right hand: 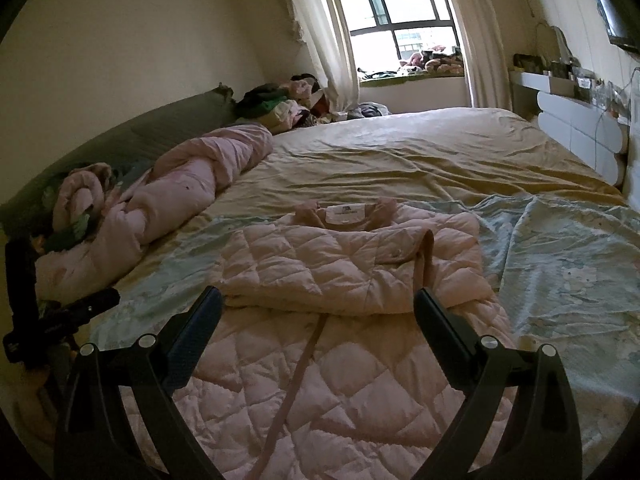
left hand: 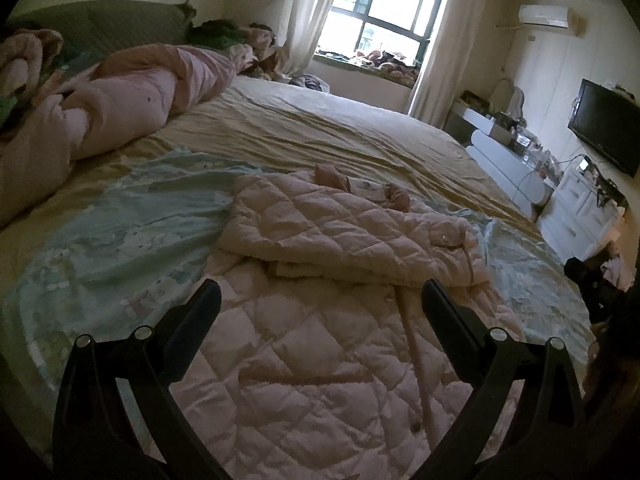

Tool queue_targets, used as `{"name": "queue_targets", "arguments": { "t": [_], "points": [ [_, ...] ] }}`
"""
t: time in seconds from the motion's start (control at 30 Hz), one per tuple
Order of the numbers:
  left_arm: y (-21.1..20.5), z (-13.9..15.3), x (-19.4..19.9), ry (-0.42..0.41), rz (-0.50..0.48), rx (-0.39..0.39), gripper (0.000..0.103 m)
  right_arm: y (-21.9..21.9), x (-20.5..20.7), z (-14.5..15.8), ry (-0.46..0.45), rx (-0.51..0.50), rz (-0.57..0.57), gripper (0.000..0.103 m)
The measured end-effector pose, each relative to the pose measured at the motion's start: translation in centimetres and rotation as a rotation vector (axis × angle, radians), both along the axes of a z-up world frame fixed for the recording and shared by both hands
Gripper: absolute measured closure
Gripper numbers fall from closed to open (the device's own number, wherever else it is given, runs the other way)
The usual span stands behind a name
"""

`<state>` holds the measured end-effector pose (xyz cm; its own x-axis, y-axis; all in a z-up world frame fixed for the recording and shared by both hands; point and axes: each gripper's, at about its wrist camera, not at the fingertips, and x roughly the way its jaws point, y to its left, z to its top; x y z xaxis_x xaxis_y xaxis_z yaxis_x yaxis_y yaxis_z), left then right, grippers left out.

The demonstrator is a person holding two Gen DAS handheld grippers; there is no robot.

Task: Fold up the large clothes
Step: 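Open both tools and lift them off the folded jacket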

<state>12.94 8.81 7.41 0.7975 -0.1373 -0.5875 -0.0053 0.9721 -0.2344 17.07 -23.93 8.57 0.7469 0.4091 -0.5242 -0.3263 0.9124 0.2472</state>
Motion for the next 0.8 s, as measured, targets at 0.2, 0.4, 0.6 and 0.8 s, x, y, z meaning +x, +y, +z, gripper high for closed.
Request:
{"name": "queue_targets", "arguments": {
  "t": [0.2,0.4,0.6,0.8],
  "points": [
    [0.4,-0.7,-1.2,0.015,0.013,0.005,0.009,-0.2,-1.1,-0.4,0.004,-0.005,0.013,0.007],
    [0.7,-1.4,-2.6,0.028,0.032,0.022,0.009,-0.2,-2.3,-0.8,0.012,-0.005,0.025,0.007],
    [1.3,-2.5,-3.7,0.051,0.053,0.023,0.009,-0.3,-3.1,-1.6,0.030,-0.019,0.032,0.007],
    [2.0,-4.0,-4.7,0.086,0.064,0.036,0.009,-0.5,-3.7,-3.0,0.057,-0.021,0.036,0.007]
  ]
}}
